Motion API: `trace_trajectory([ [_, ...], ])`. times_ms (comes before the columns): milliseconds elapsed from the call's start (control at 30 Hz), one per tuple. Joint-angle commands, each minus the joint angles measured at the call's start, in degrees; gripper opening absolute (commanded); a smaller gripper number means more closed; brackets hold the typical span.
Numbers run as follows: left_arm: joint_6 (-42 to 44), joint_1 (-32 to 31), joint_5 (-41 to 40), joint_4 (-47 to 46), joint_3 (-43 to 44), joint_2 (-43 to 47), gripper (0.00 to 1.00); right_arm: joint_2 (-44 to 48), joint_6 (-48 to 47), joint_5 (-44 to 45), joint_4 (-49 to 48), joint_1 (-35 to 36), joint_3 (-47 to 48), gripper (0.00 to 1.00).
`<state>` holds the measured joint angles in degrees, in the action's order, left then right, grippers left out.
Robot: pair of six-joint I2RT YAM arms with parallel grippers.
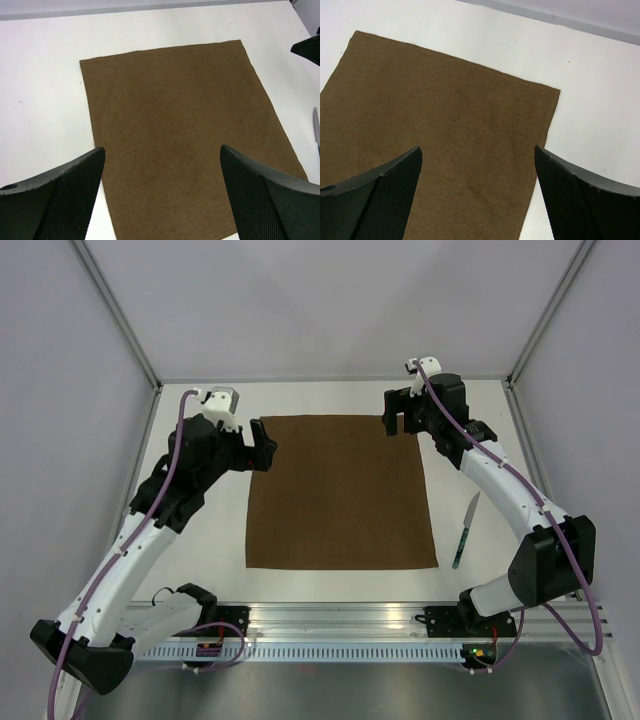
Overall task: Fold the napkin, place the utensils inside, and roll it up
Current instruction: Fold the napkin at the center of the board.
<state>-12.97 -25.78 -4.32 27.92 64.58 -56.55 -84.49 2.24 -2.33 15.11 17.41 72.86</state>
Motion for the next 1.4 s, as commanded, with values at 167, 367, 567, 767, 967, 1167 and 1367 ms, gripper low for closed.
trace_trajectory([
  [167, 0.14, 0.2, 0.19, 0.91, 3.19, -0.05, 1.0, 1.26, 0.75, 1.1, -1.05, 0.08, -0.17, 0.98],
  [367, 0.23, 0.2, -0.51, 1.26, 5.29, -0.75, 1.0, -0.32, 0.48, -4.34, 0.26, 0.43, 1.84, 0.98],
  [567, 0.05, 0.2, -3.33, 2.66, 15.82, -2.86, 1.0, -7.08, -1.71, -2.33, 3.43, 14.39, 6.33, 0.93],
  [767, -1.61, 0.2, -9.3, 3.63, 24.26, -4.53, 1.0, -12.36, -3.38, -2.77, 2.47, 27.05, 8.0, 0.87],
  [967, -2.94, 0.2, -12.03, 3.63, 29.2, -5.23, 1.0, -16.14, -2.94, -3.04, -0.52, 36.98, 7.56, 0.81],
  [1167, -3.2, 0.2, -12.47, 3.28, 31.57, -6.37, 1.0, -22.46, -2.51, -2.94, -3.51, 47.18, 8.17, 0.74],
  [1367, -2.41, 0.2, -12.56, 3.37, 34.91, -6.55, 1.0, -29.32, -2.42, -2.15, -4.3, 53.51, 11.24, 0.64],
])
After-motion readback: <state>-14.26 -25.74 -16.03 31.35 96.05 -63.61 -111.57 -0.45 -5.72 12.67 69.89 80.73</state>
